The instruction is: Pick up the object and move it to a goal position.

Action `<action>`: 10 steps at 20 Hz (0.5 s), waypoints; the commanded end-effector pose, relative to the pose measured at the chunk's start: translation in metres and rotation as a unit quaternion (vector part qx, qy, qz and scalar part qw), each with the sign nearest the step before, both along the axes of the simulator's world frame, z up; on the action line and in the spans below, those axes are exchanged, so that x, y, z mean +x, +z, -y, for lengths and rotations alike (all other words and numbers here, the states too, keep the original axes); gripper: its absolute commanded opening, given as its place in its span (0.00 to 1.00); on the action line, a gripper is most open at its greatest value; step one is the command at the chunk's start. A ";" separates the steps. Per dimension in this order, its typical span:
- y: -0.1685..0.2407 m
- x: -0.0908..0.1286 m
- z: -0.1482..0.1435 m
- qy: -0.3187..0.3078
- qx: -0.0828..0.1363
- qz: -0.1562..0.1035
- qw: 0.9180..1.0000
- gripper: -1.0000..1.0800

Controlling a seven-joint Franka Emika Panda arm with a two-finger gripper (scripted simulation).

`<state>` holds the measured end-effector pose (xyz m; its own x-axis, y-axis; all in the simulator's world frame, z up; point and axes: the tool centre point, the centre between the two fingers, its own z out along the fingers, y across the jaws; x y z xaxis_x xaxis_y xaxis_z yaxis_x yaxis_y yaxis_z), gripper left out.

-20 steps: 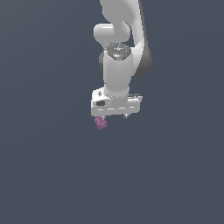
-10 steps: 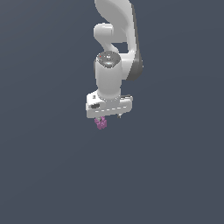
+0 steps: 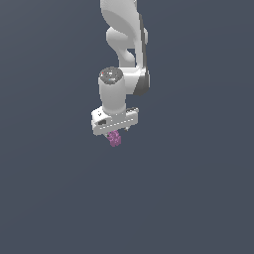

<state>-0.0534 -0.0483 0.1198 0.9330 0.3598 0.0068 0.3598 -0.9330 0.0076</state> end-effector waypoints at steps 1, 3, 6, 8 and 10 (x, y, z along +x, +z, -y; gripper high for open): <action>-0.007 -0.008 0.006 0.015 0.001 -0.001 1.000 0.96; -0.012 -0.012 0.010 0.024 0.001 -0.003 1.000 0.96; -0.016 -0.018 0.014 0.034 0.002 -0.004 0.999 0.96; -0.018 -0.020 0.016 0.038 0.002 -0.004 0.999 0.96; -0.020 -0.022 0.017 0.041 0.002 -0.005 0.999 0.96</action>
